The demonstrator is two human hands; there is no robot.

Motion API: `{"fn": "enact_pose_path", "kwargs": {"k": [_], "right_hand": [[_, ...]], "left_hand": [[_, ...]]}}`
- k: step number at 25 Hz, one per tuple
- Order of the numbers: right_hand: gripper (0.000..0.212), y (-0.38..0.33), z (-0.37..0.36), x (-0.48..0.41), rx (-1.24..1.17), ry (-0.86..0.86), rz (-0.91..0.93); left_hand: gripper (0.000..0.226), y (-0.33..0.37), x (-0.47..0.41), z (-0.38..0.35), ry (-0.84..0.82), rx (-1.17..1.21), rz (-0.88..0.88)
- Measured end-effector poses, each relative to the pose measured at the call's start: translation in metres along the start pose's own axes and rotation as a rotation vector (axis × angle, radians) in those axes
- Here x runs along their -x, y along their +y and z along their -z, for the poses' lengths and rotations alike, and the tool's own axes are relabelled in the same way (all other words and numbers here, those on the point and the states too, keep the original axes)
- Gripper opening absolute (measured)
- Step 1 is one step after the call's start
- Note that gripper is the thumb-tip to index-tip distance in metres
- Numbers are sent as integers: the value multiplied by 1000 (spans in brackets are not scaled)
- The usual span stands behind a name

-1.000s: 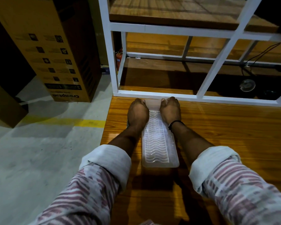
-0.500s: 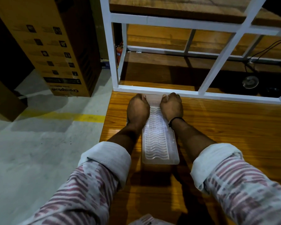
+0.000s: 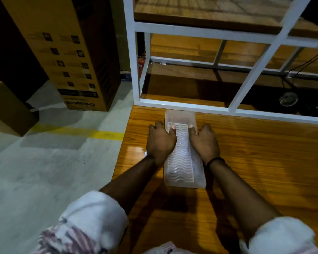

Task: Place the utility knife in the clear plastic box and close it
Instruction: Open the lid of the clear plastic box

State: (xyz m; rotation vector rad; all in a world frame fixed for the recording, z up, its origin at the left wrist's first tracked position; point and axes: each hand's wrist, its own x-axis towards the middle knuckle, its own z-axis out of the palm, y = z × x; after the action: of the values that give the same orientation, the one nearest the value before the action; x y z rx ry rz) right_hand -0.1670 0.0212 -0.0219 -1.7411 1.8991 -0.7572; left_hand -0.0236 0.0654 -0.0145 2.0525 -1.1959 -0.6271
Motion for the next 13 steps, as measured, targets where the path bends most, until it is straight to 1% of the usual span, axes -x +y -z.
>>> {"fn": "enact_pose_path", "kwargs": {"k": [2, 5, 10, 13], "right_hand": [[59, 4, 0, 23, 24, -16, 6], [59, -2, -2, 36, 94, 25, 8], [59, -4, -2, 38, 150, 105, 35], [60, -4, -4, 38, 164, 127, 36]], "left_hand": [[55, -3, 17, -4, -8, -80, -11], [51, -2, 33, -10, 57, -126, -48], [49, -6, 34, -12, 106, -109, -98], [43, -9, 36, -13, 172, -73, -130]]}}
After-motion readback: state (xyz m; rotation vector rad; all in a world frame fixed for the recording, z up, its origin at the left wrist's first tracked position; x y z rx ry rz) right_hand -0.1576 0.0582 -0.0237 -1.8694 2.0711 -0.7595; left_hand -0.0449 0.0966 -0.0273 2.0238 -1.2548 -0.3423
